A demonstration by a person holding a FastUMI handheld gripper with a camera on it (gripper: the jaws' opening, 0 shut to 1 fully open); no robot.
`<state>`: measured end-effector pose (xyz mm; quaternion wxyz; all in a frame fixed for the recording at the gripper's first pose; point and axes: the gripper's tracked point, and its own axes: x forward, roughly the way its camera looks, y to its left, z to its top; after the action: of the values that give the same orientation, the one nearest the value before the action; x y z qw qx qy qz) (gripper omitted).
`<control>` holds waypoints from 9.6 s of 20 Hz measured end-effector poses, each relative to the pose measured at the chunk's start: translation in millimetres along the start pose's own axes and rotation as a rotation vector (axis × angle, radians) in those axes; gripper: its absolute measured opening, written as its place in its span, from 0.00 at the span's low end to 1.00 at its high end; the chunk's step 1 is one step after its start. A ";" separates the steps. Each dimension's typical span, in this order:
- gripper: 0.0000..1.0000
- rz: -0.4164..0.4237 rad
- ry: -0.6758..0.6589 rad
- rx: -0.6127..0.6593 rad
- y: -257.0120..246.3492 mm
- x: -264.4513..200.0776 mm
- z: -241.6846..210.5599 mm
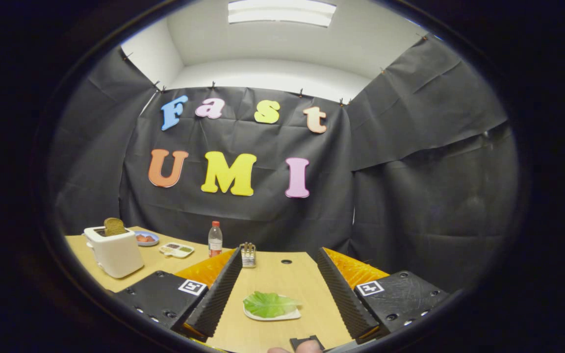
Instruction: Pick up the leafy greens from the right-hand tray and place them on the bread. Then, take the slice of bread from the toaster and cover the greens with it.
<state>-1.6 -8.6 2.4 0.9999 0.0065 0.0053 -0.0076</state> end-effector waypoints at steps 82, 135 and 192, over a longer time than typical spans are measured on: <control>0.00 0.400 0.483 0.737 218.1 136.6 -79.9; 0.96 0.340 0.115 0.158 361.5 61.8 -27.5; 0.03 0.147 0.330 0.324 311.5 92.2 -88.8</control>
<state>94.3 302.6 -83.4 0.9693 0.1683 0.1670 0.0654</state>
